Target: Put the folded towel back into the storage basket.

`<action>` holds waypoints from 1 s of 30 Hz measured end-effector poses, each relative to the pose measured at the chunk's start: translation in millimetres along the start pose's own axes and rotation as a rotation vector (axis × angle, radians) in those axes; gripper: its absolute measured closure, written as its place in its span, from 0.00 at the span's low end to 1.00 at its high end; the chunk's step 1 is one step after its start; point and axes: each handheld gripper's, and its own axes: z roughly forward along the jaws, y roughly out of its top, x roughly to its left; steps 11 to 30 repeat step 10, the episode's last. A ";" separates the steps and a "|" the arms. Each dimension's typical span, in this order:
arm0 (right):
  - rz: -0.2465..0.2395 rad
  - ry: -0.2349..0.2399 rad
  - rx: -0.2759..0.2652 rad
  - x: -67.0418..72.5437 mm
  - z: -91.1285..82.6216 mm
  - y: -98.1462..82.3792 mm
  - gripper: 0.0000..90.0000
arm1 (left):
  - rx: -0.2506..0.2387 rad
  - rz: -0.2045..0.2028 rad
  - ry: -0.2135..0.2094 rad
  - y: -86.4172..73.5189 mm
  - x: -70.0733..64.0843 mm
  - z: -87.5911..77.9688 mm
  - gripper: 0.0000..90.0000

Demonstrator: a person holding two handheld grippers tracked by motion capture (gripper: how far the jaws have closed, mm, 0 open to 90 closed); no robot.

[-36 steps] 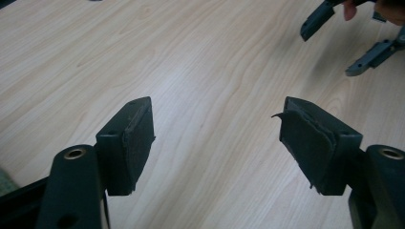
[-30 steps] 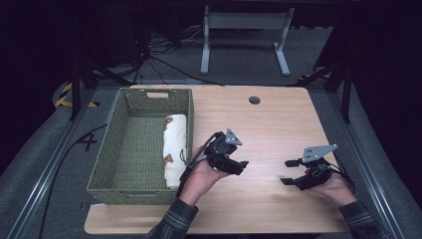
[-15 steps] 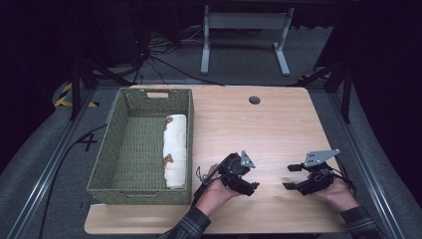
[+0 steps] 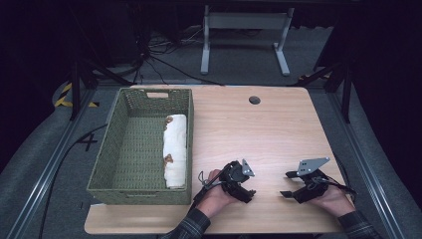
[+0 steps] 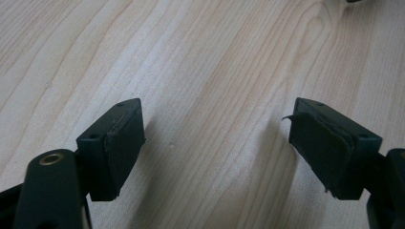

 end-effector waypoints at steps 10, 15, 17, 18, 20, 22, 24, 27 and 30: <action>-0.017 -0.009 0.001 0.2 0.3 -0.5 0.27 | 0.002 0.015 0.006 -0.5 -0.5 0.5 0.21; -0.017 -0.009 0.001 0.2 0.3 -0.5 0.27 | 0.002 0.015 0.006 -0.5 -0.5 0.5 0.21; -0.017 -0.009 0.001 0.2 0.3 -0.5 0.27 | 0.002 0.015 0.006 -0.5 -0.5 0.5 0.21; -0.017 -0.009 0.001 0.2 0.3 -0.5 0.27 | 0.002 0.015 0.006 -0.5 -0.5 0.5 0.21; -0.017 -0.009 0.001 0.2 0.3 -0.5 0.27 | 0.002 0.015 0.006 -0.5 -0.5 0.5 0.21; -0.017 -0.009 0.001 0.2 0.3 -0.5 0.27 | 0.002 0.015 0.006 -0.5 -0.5 0.5 0.21; -0.017 -0.009 0.001 0.2 0.3 -0.5 0.27 | 0.002 0.015 0.006 -0.5 -0.5 0.5 0.21; -0.017 -0.009 0.001 0.2 0.3 -0.5 0.27 | 0.002 0.015 0.006 -0.5 -0.5 0.5 0.21; -0.017 -0.009 0.001 0.2 0.3 -0.5 0.27 | 0.002 0.015 0.006 -0.5 -0.5 0.5 0.21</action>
